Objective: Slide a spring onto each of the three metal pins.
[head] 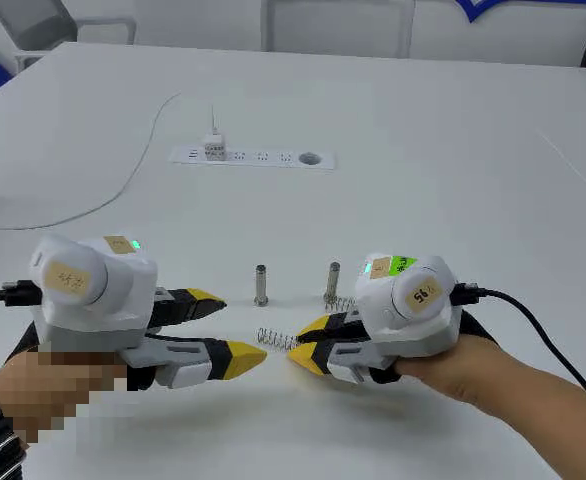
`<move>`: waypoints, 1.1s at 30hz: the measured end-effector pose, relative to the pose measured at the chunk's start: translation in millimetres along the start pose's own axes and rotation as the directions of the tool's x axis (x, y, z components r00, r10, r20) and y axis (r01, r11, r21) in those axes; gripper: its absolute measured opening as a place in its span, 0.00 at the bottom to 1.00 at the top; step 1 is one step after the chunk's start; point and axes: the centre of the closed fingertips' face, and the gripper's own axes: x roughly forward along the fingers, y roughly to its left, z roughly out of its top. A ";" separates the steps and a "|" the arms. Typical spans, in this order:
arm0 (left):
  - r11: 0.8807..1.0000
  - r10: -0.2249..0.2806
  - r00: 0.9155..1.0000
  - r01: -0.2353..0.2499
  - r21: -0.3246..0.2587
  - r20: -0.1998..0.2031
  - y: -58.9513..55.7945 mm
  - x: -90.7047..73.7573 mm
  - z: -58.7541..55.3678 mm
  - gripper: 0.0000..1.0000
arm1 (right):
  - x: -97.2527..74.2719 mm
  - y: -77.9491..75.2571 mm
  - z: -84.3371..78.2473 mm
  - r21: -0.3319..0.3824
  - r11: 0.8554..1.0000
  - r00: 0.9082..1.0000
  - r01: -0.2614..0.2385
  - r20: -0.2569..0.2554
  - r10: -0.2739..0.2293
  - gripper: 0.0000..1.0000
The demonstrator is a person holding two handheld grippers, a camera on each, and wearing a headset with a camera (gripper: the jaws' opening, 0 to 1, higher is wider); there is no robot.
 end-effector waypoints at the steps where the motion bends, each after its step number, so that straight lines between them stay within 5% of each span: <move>1: 1.000 -0.002 1.000 0.002 0.002 0.000 -0.4 0.7 0.0 0.50 | -1.0 0.2 0.1 -0.001 1.000 1.000 -0.001 -0.002 0.001 0.11; 16: 0.993 -0.073 0.997 0.076 0.086 -0.038 -22.2 14.5 -4.2 0.46 | -25.1 12.9 -4.7 -0.033 0.995 0.994 -0.093 -0.067 0.091 0.11; 21: 0.987 -0.098 0.994 0.103 0.127 -0.049 -27.5 17.1 -5.7 0.42 | -31.7 23.8 -5.2 -0.049 0.988 0.985 -0.147 -0.097 0.142 0.11; 26: 0.976 -0.140 0.988 0.150 0.156 -0.068 -37.3 17.8 -9.5 0.32 | -34.3 27.8 -2.6 -0.066 0.984 0.982 -0.163 -0.111 0.155 0.11; 33: 0.964 -0.161 0.983 0.177 0.201 -0.093 -44.4 20.2 -14.5 0.29 | -36.6 32.2 1.0 -0.076 0.979 0.975 -0.189 -0.133 0.178 0.11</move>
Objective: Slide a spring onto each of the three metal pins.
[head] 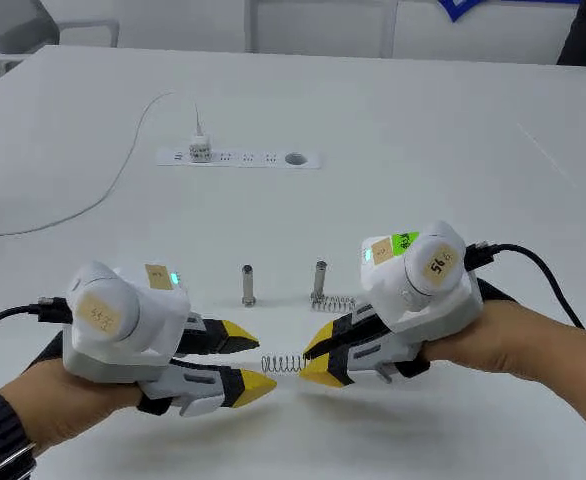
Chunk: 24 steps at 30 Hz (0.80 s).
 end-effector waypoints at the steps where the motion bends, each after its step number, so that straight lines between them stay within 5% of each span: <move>1: 1.000 -0.005 1.000 0.005 0.007 -0.002 -1.1 0.6 -0.1 0.29 | -0.1 1.5 0.3 -0.004 1.000 1.000 -0.007 -0.003 0.007 0.11; 14: 0.996 -0.023 0.999 0.025 0.081 -0.027 -9.0 6.1 -1.7 0.18 | -3.8 9.7 3.9 -0.012 0.999 0.999 -0.037 -0.024 0.037 0.11; 24: 0.997 -0.014 1.000 0.016 0.079 -0.028 -7.8 6.3 -2.5 0.12 | -10.8 9.1 17.9 -0.011 1.000 1.000 -0.023 0.015 0.023 0.11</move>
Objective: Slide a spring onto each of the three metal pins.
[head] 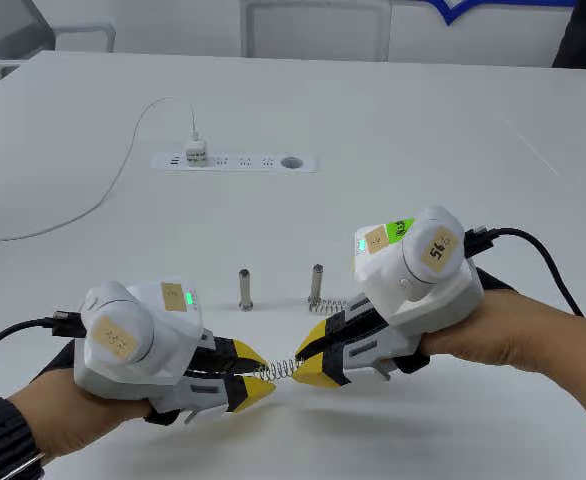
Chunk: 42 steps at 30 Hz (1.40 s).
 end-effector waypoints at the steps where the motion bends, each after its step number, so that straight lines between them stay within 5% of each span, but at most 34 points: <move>1: 1.000 0.000 1.000 0.000 -0.002 0.001 0.1 -0.1 0.1 0.12 | -0.7 -0.2 2.5 -0.001 1.000 1.000 0.003 0.007 -0.003 0.11; 21: 0.997 0.027 0.998 -0.023 -0.080 0.059 6.0 2.3 8.5 0.11 | -1.0 -4.8 43.8 -0.021 0.997 0.984 0.074 0.165 -0.069 0.11; 42: 0.988 0.079 0.991 -0.063 -0.139 0.109 14.0 -1.3 11.3 0.18 | -1.0 -12.4 50.6 -0.029 0.995 0.980 0.099 0.177 -0.092 0.11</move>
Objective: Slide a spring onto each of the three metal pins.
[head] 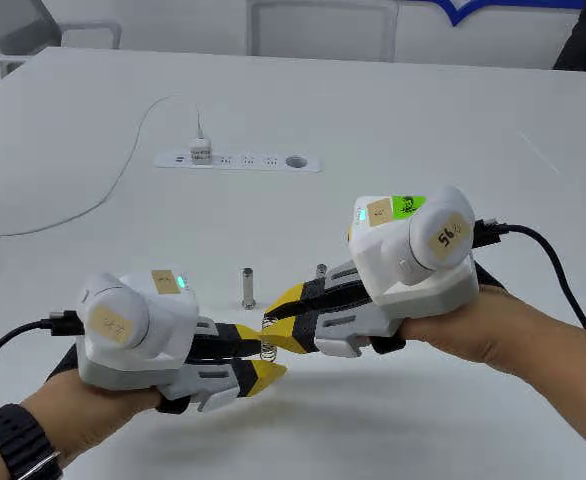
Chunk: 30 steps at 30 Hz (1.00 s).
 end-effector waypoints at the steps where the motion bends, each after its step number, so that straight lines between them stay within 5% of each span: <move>1: 1.000 0.006 1.000 -0.006 -0.005 0.005 1.1 -1.4 -0.1 0.20 | -0.2 -0.5 0.5 0.001 1.000 1.000 0.001 0.001 -0.001 0.11; 30: 0.983 0.147 0.987 -0.138 -0.120 0.071 23.8 -24.7 -3.2 0.63 | -5.9 -31.7 19.0 -0.003 0.997 0.996 0.079 0.036 -0.079 0.11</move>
